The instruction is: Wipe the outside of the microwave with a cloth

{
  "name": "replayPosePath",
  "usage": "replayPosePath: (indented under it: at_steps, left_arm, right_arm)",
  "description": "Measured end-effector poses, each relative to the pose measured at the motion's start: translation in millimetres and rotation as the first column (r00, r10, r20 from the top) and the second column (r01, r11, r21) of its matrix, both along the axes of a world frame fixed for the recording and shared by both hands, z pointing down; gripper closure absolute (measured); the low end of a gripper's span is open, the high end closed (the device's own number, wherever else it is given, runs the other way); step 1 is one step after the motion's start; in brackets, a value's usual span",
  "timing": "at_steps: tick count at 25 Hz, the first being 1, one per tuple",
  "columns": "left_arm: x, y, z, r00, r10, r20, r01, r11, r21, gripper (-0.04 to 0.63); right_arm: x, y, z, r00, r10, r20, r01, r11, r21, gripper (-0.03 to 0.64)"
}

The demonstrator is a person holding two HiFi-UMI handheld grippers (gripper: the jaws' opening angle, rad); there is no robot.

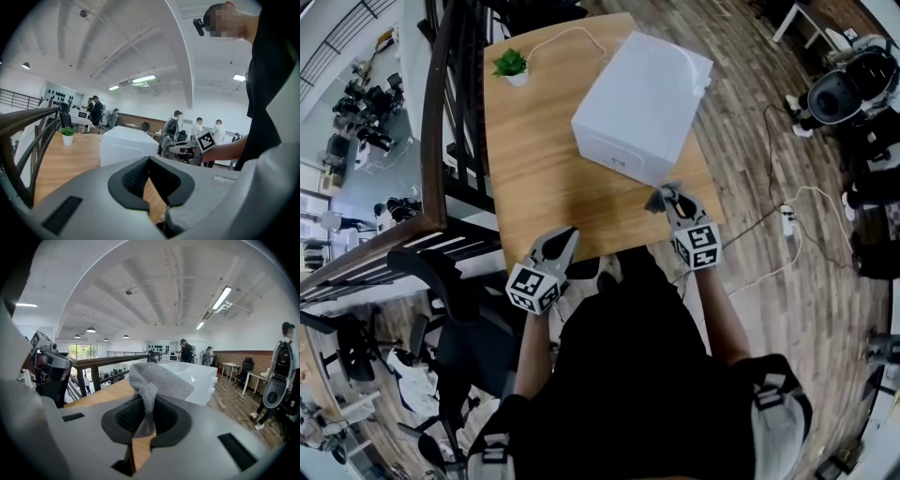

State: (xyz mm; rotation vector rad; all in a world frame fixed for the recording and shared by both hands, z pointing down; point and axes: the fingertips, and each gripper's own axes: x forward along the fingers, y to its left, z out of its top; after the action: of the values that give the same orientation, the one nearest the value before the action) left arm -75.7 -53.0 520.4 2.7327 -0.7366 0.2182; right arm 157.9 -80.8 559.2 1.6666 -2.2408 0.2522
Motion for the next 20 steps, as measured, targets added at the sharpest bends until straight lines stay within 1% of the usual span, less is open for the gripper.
replayPosePath:
  at_steps: [2, 7, 10, 20]
  left_arm:
    - [3, -7, -1, 1.000, 0.003, 0.008, -0.003, 1.000, 0.010, 0.600]
    - [4, -16, 4, 1.000, -0.001, 0.017, 0.002, 1.000, -0.010, 0.600]
    - [4, -18, 9, 1.000, -0.003, 0.027, 0.004, 1.000, -0.031, 0.600]
    - [0, -16, 15, 0.999, -0.021, 0.038, 0.022, 0.999, -0.032, 0.600]
  right_arm:
    - [4, -10, 3, 1.000, 0.014, 0.011, -0.014, 1.000, -0.005, 0.589]
    - [9, -28, 14, 0.999, 0.036, 0.007, -0.036, 0.999, -0.019, 0.589]
    - [13, -39, 21, 0.999, 0.045, 0.005, -0.045, 0.999, -0.025, 0.589]
    - [27, -61, 38, 0.998, 0.062, 0.032, -0.060, 0.997, -0.050, 0.589]
